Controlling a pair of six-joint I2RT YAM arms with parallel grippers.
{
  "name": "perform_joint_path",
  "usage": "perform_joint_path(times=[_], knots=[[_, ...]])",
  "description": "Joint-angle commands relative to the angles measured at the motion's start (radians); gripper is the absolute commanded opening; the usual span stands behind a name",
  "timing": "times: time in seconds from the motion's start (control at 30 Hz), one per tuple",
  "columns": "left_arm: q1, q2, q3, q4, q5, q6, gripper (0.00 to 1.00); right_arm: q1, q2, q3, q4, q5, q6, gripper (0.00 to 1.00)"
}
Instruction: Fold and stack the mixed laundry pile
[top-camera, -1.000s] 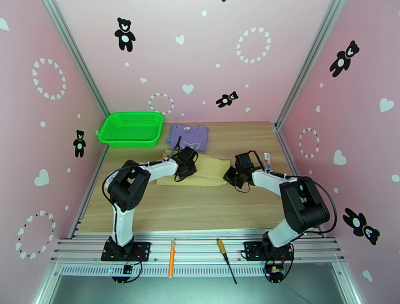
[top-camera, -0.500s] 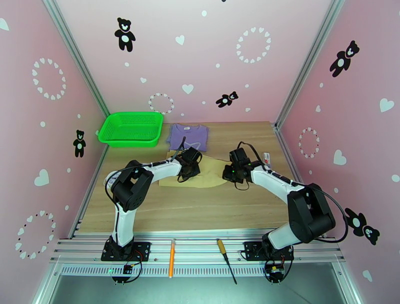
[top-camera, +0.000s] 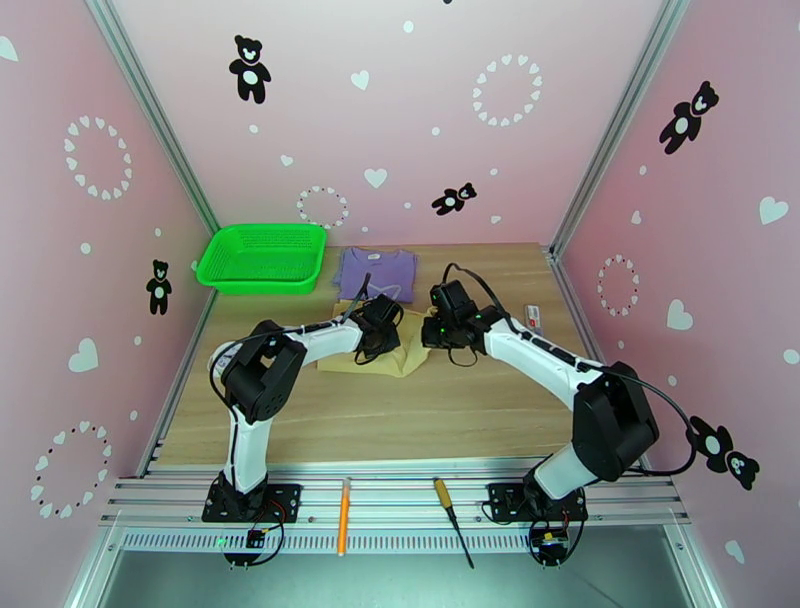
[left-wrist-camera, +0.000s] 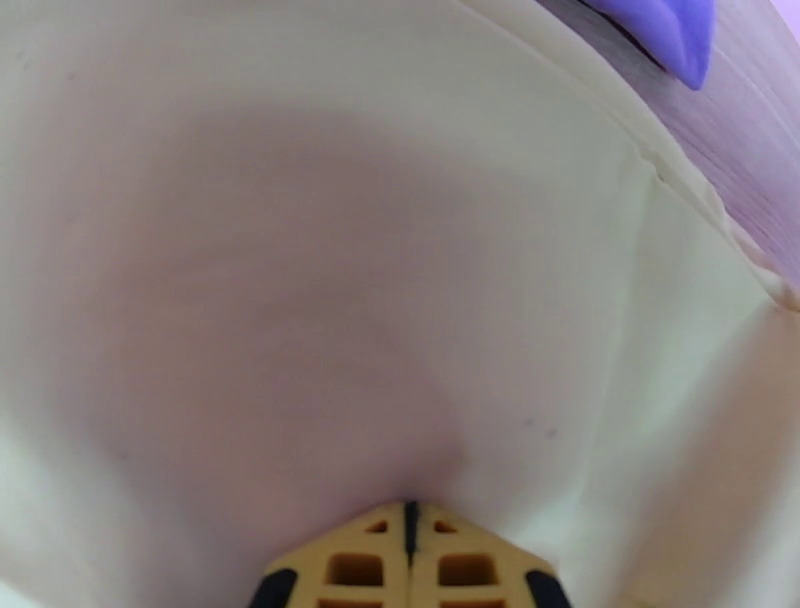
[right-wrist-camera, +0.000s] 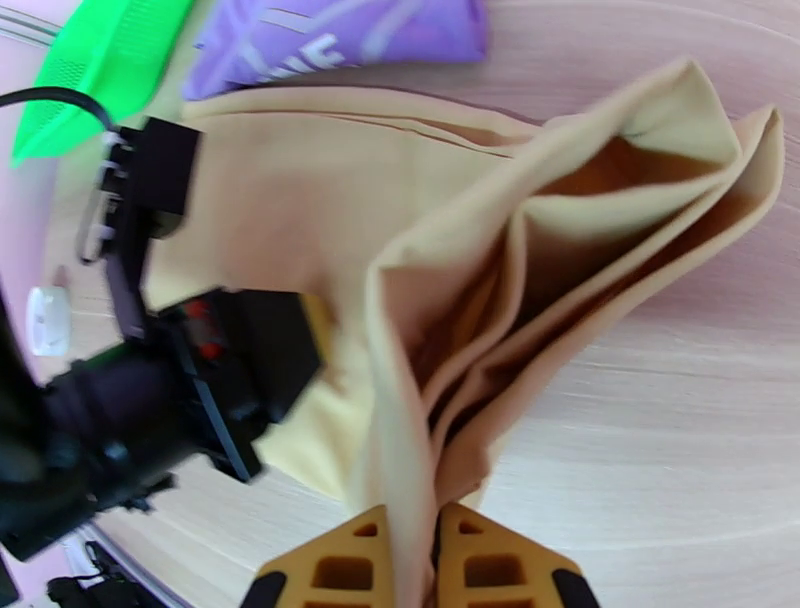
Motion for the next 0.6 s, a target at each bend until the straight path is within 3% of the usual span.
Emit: perform_joint_path(times=[0.0,0.07,0.17,0.27,0.47,0.57], knots=[[0.009,-0.048,-0.007,-0.102,-0.021,0.035,0.0,-0.01,-0.056,0.02,-0.132,0.089,-0.057,0.0],[0.011,-0.083,0.008,-0.129,-0.025,0.053,0.0,-0.034,-0.084,0.01,-0.165,0.105,-0.083,0.0],[0.009,-0.123,0.028,-0.166,-0.039,0.074,0.11,-0.077,-0.116,-0.001,-0.187,0.087,-0.12,0.0],[0.01,-0.141,0.037,-0.186,-0.044,0.084,0.16,-0.102,-0.119,-0.003,-0.187,0.051,-0.162,0.0],[0.013,-0.145,0.019,-0.169,-0.03,0.079,0.18,-0.117,-0.089,0.004,-0.184,0.026,-0.249,0.0],[0.023,-0.122,0.002,-0.142,0.009,0.073,0.11,-0.121,-0.073,0.011,-0.18,0.039,-0.316,0.0]])
